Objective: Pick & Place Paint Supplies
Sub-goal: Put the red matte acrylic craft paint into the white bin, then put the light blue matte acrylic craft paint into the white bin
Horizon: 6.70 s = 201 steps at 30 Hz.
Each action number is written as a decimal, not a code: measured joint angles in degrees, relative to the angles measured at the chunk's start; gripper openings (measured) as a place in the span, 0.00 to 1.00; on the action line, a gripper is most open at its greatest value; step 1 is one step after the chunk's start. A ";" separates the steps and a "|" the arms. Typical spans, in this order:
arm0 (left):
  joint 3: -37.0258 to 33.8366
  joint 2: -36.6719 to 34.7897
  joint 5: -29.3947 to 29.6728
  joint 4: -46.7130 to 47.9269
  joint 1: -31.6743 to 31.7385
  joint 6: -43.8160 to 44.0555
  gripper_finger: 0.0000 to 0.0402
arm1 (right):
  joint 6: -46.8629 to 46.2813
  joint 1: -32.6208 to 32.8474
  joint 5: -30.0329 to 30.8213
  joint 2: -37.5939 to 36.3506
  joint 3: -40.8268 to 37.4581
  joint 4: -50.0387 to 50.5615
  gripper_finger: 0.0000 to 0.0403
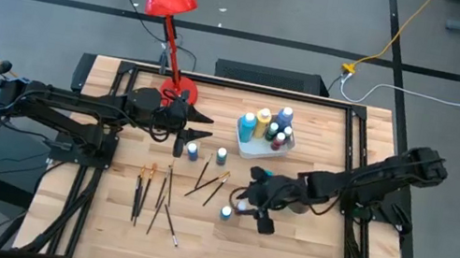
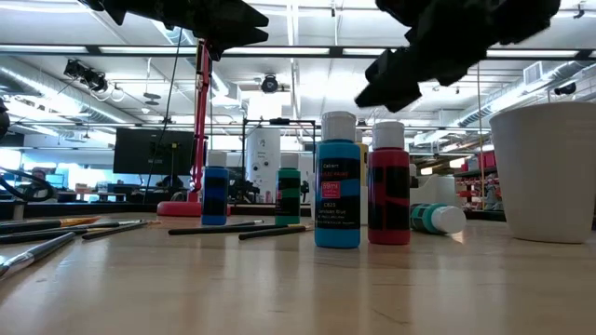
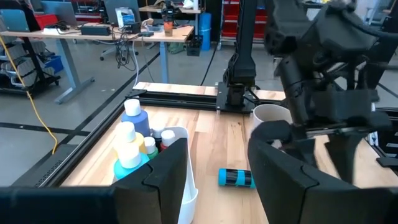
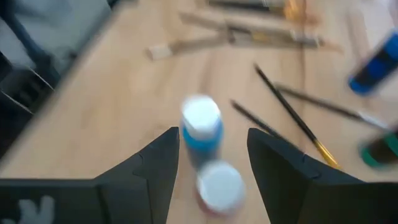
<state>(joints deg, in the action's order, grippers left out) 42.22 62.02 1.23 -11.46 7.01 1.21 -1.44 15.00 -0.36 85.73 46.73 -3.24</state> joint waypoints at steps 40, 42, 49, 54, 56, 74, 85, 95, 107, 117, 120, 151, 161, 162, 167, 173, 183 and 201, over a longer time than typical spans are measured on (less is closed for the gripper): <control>0.00 -0.02 -0.02 0.35 0.00 -0.57 0.44 | 7.37 -6.01 -0.70 -3.61 4.04 9.13 0.35; 0.00 -0.02 -0.01 0.38 0.00 -0.57 0.44 | 8.27 -7.89 1.57 -6.77 4.53 11.31 0.34; 0.00 -0.02 0.00 0.45 0.00 -1.00 0.44 | 9.56 -16.88 11.80 -15.63 4.71 18.78 0.28; 0.00 -0.02 0.00 0.44 0.00 -1.07 0.44 | 6.77 -23.88 10.48 -16.44 3.47 21.24 0.31; 0.00 -0.02 0.00 0.44 0.00 -1.11 0.44 | 6.53 -25.92 7.97 -15.97 1.53 20.08 0.33; 0.00 -0.02 -0.02 0.46 0.00 -1.64 0.44 | 5.19 -31.36 7.65 -16.31 -5.87 17.57 0.30; 0.00 -0.03 0.00 0.46 0.00 -1.62 0.44 | 1.36 -31.52 9.86 -16.37 -5.87 20.63 0.34; 0.00 -0.02 -0.02 0.48 0.00 -1.44 0.44 | 1.93 -31.56 10.06 -14.34 -5.90 18.09 0.33; 0.00 -0.04 -0.02 0.50 0.01 -1.52 0.44 | 4.40 -32.75 13.19 -10.67 -7.48 12.53 0.31; 0.00 -0.04 -0.01 0.48 0.02 -1.60 0.44 | 4.16 -35.93 12.87 -7.73 -7.30 10.88 0.34; -0.02 -0.04 -0.02 0.48 0.02 -1.60 0.44 | 6.12 -36.15 12.64 -6.51 -7.24 8.98 0.32; 0.00 -0.04 -0.01 0.48 0.01 -1.63 0.44 | 10.93 -31.04 8.97 -14.43 -2.36 7.57 0.39; 0.00 -0.04 -0.02 0.48 0.02 -1.63 0.44 | 4.31 -18.84 -12.46 -13.49 -2.15 -8.73 0.39; -0.01 -0.04 -0.02 0.54 0.00 -1.62 0.44 | 4.71 -17.39 -12.42 -13.13 -2.13 -9.37 0.39; 0.00 -0.04 -0.02 0.94 0.00 -1.55 0.44 | 7.00 -10.86 -7.68 -9.80 -2.13 -11.57 0.41; 0.00 -0.04 -1.11 0.96 0.00 -1.60 0.44 | 4.98 -6.18 -3.81 -4.81 -2.15 -14.52 0.51; 0.00 -0.04 -1.01 1.07 0.01 -1.44 0.44 | 0.01 -0.32 -5.14 6.41 -0.91 -20.12 0.61; 0.00 -0.04 -1.03 1.21 0.01 -1.66 0.44 | 1.41 -0.22 -4.03 11.61 6.88 -3.46 0.58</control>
<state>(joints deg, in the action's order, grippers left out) 42.22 61.98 0.21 -10.25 7.02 -0.45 -0.03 14.78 -4.38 97.34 53.60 -6.70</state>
